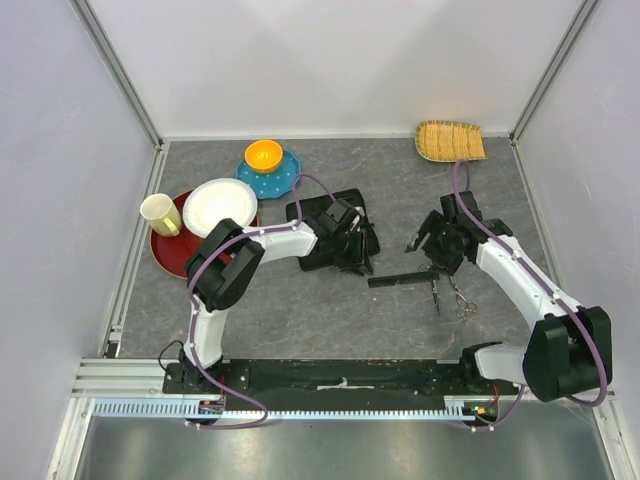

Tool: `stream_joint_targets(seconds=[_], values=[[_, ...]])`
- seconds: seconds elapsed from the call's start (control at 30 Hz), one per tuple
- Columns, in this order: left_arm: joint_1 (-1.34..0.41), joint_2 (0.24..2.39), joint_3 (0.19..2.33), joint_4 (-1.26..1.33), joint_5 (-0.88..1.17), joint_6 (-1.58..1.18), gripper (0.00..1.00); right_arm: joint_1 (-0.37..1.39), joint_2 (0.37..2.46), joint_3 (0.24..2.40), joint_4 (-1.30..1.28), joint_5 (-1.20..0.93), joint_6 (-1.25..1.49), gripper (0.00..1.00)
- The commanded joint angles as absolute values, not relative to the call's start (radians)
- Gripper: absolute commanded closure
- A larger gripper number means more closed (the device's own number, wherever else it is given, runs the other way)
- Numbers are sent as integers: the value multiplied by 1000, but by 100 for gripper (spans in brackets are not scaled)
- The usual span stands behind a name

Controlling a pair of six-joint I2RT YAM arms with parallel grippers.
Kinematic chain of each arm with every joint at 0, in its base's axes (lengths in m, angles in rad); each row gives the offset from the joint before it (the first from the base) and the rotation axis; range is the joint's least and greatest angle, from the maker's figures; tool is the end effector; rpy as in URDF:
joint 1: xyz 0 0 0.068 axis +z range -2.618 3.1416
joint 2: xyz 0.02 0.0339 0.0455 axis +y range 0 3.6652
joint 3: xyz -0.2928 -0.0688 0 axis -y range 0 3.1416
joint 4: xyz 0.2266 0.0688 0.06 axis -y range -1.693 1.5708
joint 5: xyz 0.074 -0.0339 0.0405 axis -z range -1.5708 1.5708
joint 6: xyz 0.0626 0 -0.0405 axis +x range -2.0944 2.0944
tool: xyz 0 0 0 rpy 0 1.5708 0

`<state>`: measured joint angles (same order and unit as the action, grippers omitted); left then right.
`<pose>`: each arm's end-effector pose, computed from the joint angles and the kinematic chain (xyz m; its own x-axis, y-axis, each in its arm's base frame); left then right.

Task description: Sort the hair-cutting tools

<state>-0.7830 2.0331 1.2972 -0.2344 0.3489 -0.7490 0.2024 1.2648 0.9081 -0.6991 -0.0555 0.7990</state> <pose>0.2924 -0.3212 0.1583 -0.9729 0.0655 -0.2218 0.1876 0.7843 -0.5913 0.2269 0.0501 0.2510 -0.7576 0.5750 -0.3089 0.4523 0.8037 0.3866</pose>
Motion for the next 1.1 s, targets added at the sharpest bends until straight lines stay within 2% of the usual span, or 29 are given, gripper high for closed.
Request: stream_joint_targets(seconds=[0.0,0.37,0.67,1.07], values=[[-785,1930,1325,-241,298,-701,62,261,1301,902,-724,-57,1053,20],[-739,1746,1253,-328,225,-632,61,276,1351,911,-844,152,1348,19],[-637,1664,1190,-336,287,-612,61,287,1532,946,-804,164,1374,16],[-543,1683,1198,-347,351,-580,61,307,1604,925,-742,179,1420,16]])
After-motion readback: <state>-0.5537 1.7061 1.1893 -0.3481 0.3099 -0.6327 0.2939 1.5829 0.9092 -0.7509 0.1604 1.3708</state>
